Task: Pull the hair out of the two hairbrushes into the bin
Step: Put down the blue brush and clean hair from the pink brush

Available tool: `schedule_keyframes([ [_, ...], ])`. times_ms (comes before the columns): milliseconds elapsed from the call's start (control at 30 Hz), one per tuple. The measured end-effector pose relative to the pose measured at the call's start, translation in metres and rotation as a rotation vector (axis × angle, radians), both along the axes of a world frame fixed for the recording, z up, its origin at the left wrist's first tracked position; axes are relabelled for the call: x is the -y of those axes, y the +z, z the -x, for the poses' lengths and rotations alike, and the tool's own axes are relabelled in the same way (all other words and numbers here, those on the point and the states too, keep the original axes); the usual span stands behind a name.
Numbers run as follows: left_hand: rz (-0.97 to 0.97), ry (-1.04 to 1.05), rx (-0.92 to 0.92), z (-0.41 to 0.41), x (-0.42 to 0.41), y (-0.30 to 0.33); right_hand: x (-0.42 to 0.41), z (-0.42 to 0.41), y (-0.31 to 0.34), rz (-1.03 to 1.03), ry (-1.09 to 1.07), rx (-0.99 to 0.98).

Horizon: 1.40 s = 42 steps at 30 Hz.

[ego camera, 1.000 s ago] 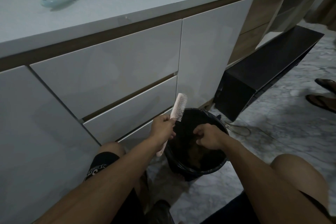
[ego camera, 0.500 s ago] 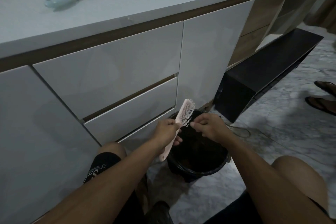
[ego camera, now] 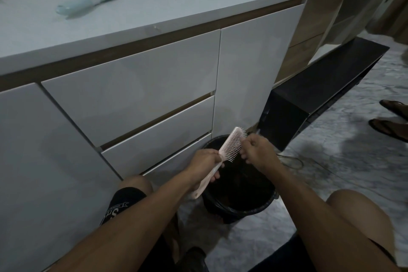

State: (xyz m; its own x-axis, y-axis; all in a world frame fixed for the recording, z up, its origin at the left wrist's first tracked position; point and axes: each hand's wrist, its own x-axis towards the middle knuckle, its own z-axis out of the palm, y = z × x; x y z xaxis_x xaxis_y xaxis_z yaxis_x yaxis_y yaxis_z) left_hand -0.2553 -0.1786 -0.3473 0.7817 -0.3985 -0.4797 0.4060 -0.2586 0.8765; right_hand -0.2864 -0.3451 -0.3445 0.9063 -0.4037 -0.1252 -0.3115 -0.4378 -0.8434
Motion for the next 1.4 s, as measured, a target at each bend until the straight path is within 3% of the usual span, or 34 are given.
schedule_keyframes([
  [300, 0.012, -0.151, -0.019, 0.004, -0.004, 0.002, 0.004, 0.006, 0.013, -0.114, 0.089, 0.103],
  [667, 0.008, -0.205, 0.011, 0.008, -0.002, 0.001, 0.013, 0.002, 0.016, -0.155, -0.092, 0.123],
  [967, -0.047, -0.191, 0.037, 0.009, 0.002, -0.004, 0.02, 0.0, 0.022, -0.453, -0.271, 0.177],
  [1167, -0.036, -0.144, 0.023, 0.004, -0.003, -0.004, 0.015, 0.002, 0.018, -0.2, -0.113, 0.164],
  [1267, -0.016, -0.13, 0.005, 0.002, -0.004, -0.003, 0.014, 0.005, 0.017, -0.204, 0.011, 0.093],
  [1400, -0.024, -0.172, -0.013, 0.005, -0.005, -0.006, 0.016, 0.003, 0.014, -0.033, -0.11, 0.173],
])
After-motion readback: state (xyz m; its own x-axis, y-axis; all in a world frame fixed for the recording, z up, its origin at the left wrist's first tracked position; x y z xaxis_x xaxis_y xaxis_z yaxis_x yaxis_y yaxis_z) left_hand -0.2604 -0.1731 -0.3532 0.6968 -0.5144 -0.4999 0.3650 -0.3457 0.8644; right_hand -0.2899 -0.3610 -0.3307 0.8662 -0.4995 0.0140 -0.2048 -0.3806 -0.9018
